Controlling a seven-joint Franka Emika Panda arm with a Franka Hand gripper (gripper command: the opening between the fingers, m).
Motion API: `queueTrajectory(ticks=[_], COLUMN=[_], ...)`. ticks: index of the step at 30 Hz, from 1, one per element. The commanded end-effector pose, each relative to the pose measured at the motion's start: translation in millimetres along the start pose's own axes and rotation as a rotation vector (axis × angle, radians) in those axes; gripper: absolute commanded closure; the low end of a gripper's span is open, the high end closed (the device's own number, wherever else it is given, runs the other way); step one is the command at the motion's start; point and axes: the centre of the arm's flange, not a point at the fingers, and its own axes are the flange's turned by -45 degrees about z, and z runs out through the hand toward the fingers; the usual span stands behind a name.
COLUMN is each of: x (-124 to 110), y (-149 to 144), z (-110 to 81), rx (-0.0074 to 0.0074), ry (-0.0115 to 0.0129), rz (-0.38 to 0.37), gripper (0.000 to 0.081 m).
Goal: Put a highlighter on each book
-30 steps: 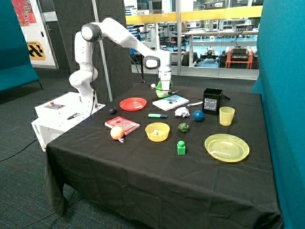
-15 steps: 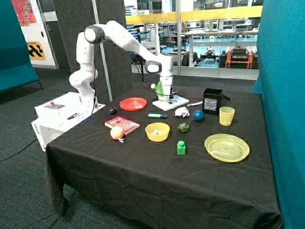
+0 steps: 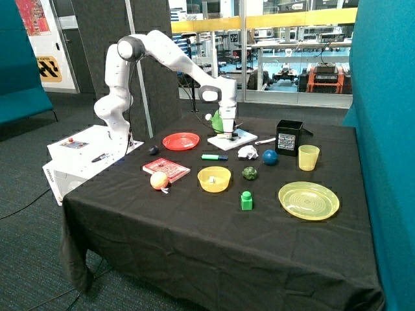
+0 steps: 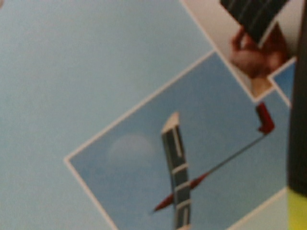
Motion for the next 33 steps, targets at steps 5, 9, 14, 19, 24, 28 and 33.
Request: queueTrajectory(ticks=[5,9,14,19,24,28,33], x=[-2,-5,-9,-12,-14,-16,-17], y=[2,3,7,9,9,8,7], z=[6.7,8.0,8.6,7.7,5.5,2.2,-3.2], rx=[-0.0001,-0.0001,-0.0001,-0.0001,-0.0001,-0.0001,-0.0001], ry=[0.0009,0.0009,0.0009,0.0009,0.0009,0.0009,0.0009], rz=[-0.002,-0.003,0.0,0.002,-0.002,-0.01,-0.016], gripper=[0.0303,0.0225,0.016,0.0131,0.0115,0.0115,0.0122])
